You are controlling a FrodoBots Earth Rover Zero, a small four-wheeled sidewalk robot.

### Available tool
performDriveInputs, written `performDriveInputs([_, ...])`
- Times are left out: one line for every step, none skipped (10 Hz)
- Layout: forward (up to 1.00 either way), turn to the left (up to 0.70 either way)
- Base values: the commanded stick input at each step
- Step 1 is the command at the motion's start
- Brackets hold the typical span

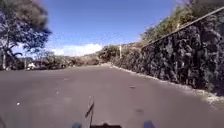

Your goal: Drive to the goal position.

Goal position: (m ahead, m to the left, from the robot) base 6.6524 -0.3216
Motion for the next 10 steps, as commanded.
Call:
performDriveInputs([1.00,0.00])
performDriveInputs([1.00,0.00])
performDriveInputs([1.00,0.00])
performDriveInputs([1.00,-0.03])
performDriveInputs([1.00,-0.06])
performDriveInputs([1.00,-0.09])
performDriveInputs([1.00,-0.18])
performDriveInputs([1.00,-0.08])
performDriveInputs([1.00,-0.08])
performDriveInputs([1.00,-0.17])
